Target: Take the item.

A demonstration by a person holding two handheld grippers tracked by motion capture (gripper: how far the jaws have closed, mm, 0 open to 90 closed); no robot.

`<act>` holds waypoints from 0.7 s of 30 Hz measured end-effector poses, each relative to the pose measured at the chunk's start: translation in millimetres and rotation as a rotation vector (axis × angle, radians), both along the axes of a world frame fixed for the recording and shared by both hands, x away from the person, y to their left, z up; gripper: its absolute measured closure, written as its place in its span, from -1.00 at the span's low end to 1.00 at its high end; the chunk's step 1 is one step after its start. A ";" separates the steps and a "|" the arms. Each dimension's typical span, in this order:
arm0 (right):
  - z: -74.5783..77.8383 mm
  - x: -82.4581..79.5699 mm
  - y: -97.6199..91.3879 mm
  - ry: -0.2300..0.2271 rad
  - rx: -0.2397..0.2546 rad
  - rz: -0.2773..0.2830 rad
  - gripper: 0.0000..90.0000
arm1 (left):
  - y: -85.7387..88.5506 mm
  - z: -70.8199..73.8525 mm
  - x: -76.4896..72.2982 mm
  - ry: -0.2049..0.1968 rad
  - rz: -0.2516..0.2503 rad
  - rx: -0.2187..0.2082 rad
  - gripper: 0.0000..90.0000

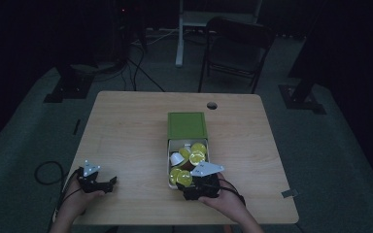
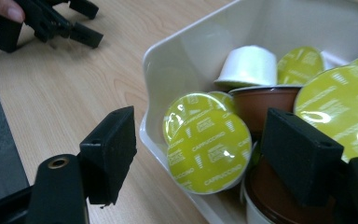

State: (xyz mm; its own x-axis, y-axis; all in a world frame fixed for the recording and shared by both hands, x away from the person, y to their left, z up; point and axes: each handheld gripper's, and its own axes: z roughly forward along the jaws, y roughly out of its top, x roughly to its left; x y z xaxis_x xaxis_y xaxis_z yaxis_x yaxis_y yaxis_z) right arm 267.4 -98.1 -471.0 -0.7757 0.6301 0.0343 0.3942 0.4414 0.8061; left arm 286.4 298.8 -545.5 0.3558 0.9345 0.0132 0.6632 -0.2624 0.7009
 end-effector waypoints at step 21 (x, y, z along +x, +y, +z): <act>-23.2 8.5 17.7 0.028 -0.061 -0.029 -0.17 | 0.0 0.0 0.0 0.000 0.000 0.000 -0.77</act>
